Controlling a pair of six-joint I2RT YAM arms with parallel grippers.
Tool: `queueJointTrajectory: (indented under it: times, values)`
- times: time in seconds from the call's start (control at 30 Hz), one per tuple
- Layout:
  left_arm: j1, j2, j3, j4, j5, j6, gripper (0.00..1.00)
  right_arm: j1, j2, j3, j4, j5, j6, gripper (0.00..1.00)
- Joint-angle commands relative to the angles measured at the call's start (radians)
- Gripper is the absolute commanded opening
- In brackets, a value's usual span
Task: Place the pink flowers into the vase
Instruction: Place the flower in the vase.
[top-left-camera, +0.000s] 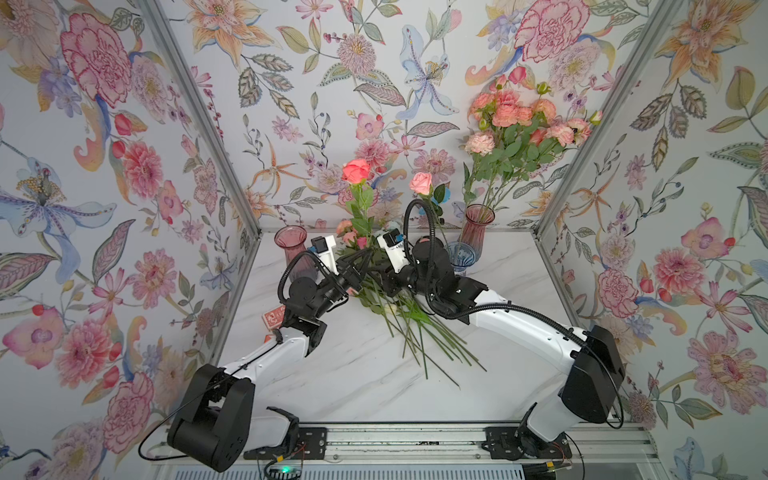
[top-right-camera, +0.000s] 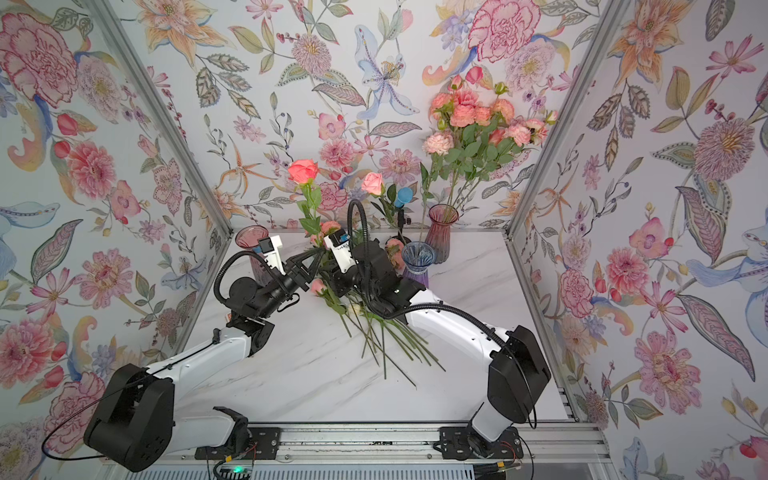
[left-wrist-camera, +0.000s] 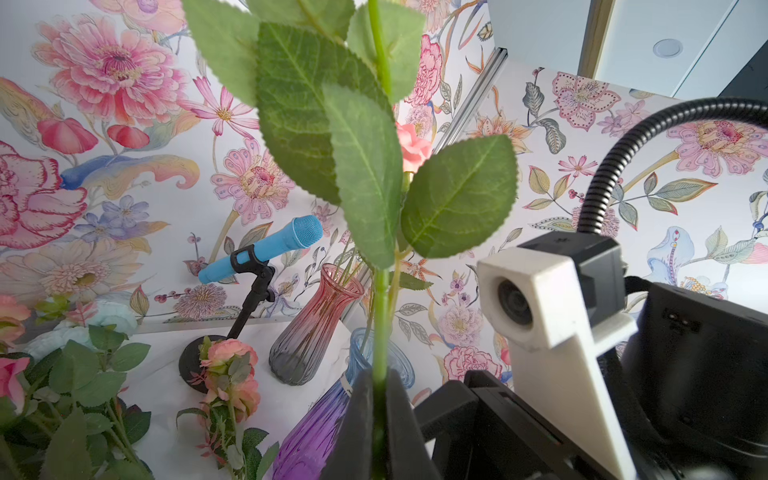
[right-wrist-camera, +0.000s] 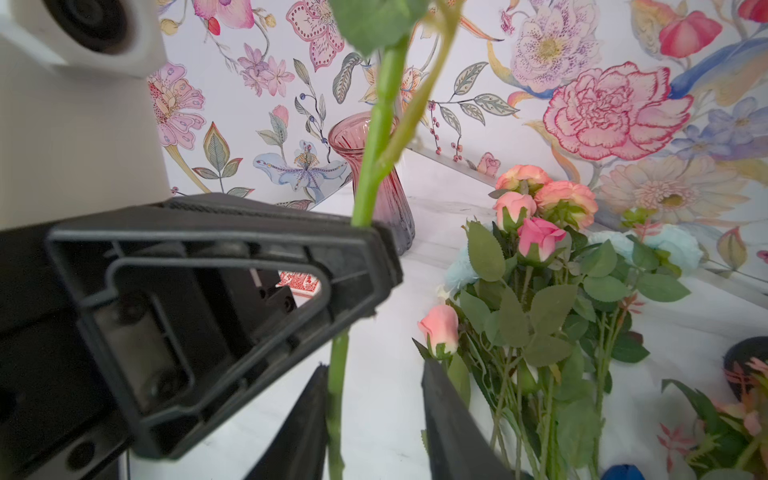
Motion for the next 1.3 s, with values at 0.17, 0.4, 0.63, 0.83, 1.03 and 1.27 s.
queueJointTrajectory:
  times: [0.17, 0.4, 0.63, 0.83, 1.03, 1.27]
  values:
    - [-0.006, 0.000, -0.006, 0.017, 0.007, 0.011, 0.00, -0.002, 0.016, 0.031, 0.024, 0.028, 0.014, 0.09]
    - [-0.006, 0.003, -0.004, 0.009, -0.002, 0.015, 0.08, -0.007, 0.015, 0.026, 0.023, 0.052, 0.015, 0.01]
    - [-0.002, 0.002, -0.004, -0.006, -0.011, 0.025, 0.37, -0.017, 0.003, 0.006, 0.023, 0.065, 0.020, 0.00]
    - [0.001, 0.004, -0.003, -0.012, -0.014, 0.027, 0.50, -0.028, -0.012, -0.024, 0.023, 0.084, 0.016, 0.00]
    - [0.003, 0.004, -0.003, -0.020, -0.018, 0.029, 1.00, -0.061, -0.041, -0.017, -0.011, 0.094, -0.027, 0.00]
    - [0.005, 0.000, -0.004, -0.026, -0.021, 0.036, 1.00, -0.096, -0.109, 0.045, -0.063, 0.086, -0.145, 0.00]
